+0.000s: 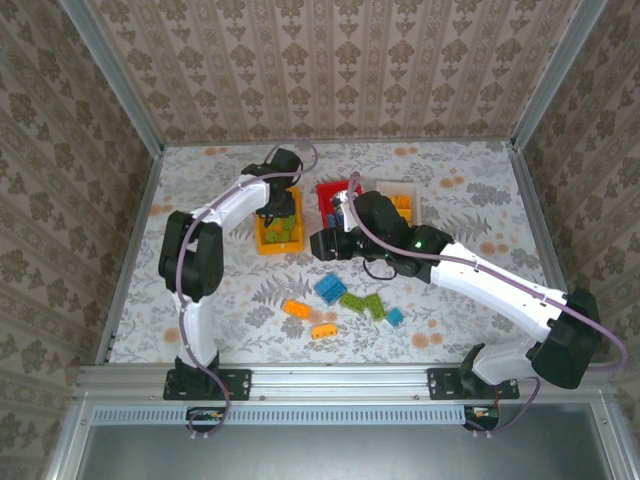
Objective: Sort the legos into containers by color
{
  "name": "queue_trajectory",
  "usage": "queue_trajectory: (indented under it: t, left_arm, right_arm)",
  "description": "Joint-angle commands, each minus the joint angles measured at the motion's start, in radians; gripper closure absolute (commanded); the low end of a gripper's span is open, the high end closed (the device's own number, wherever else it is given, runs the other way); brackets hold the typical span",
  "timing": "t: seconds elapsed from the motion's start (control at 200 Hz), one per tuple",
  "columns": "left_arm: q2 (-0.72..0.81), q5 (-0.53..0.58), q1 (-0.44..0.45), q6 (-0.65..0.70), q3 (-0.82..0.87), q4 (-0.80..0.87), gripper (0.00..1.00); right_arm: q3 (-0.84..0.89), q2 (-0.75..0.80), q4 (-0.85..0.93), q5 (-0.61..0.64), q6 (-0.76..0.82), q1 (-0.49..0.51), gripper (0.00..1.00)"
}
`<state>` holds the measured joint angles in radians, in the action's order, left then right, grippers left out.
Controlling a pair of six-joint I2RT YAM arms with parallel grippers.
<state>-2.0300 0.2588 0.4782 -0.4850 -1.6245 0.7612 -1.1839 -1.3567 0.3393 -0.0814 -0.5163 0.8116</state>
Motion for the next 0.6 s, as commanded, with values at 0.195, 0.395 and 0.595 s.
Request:
queue_trajectory:
  t: [0.195, 0.395, 0.595]
  left_arm:
    - [-0.052, -0.014, -0.006, -0.026, -0.066, 0.037, 0.61]
    - [-0.02, -0.002, 0.002, -0.023, -0.064, 0.038, 0.58]
    - [0.086, 0.032, 0.023, -0.044, -0.045, 0.046, 0.6]
  right_arm:
    - [0.006, 0.01, -0.022, 0.028, -0.025, 0.003, 0.33]
    - [0.004, 0.004, -0.016, 0.034, -0.024, 0.003, 0.33]
    - [0.037, 0.036, 0.035, 0.097, -0.028, -0.003, 0.34]
